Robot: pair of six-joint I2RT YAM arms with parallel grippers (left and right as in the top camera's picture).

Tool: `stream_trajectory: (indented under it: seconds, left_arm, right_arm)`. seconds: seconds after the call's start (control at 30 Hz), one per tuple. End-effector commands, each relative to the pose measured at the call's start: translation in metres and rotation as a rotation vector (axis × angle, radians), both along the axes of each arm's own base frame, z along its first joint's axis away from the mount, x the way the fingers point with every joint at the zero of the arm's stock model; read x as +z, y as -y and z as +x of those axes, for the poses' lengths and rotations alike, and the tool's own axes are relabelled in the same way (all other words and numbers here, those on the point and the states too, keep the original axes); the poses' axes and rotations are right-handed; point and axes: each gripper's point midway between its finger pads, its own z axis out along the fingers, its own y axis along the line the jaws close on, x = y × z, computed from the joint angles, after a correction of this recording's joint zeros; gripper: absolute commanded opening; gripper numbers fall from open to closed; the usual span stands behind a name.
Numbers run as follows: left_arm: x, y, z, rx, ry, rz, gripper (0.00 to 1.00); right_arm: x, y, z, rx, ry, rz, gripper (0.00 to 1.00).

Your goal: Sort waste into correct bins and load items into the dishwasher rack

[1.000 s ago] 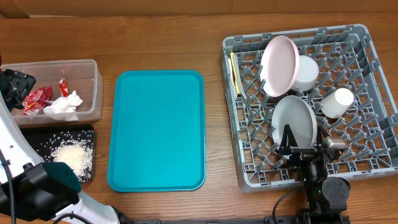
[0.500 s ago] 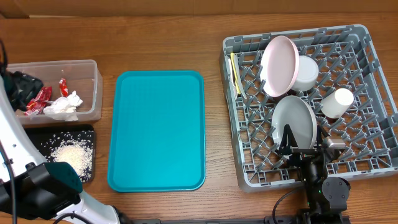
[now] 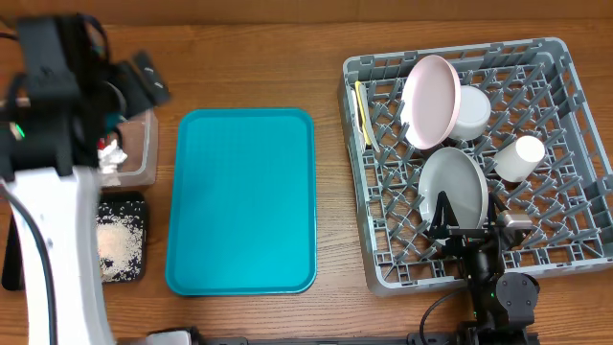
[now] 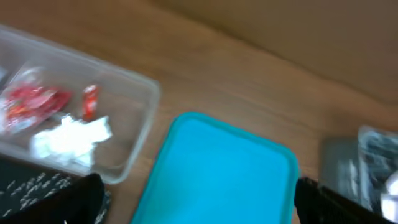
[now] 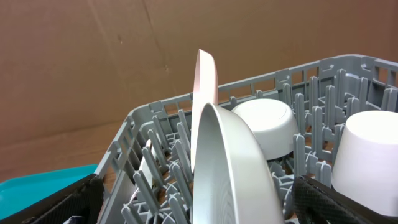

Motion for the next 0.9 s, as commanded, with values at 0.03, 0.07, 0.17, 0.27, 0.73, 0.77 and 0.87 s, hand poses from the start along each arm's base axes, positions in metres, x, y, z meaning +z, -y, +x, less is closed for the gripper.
stream_trajectory:
  seconds: [0.03,0.07,0.17,0.27,0.73,0.77,0.87]
  left_arm:
    - [-0.035,0.036,-0.024,-0.270,0.020,0.085,1.00]
    - [-0.042,0.040,-0.030,-0.294,0.036,0.088,1.00]
    - [-0.061,0.042,-0.048,-0.298,0.088,0.091,1.00]
    - [-0.074,0.042,-0.064,-0.295,0.162,0.104,1.00]
    - [-0.099,0.043,-0.110,-0.274,0.737,0.225,1.00]
    - [-0.103,0.042,-0.112,-0.271,0.760,0.228,1.00]
    - [-0.115,0.042,-0.117,-0.262,0.811,0.228,1.00]
  right_arm:
    - [-0.001,0.003,0.000,-0.012,0.006,-0.011,1.00]
    - [-0.001,0.003,0.000,-0.012,0.006,-0.011,1.00]
    - [-0.001,0.003,0.000,-0.012,0.006,-0.011,1.00]
    - [-0.001,0.003,0.000,-0.012,0.006,-0.011,1.00]
    - [-0.001,0.003,0.000,-0.012,0.006,-0.011,1.00]
    - [-0.001,0.003,0.000,-0.012,0.006,-0.011,1.00]
    - [-0.001,0.003,0.000,-0.012,0.006,-0.011,1.00]
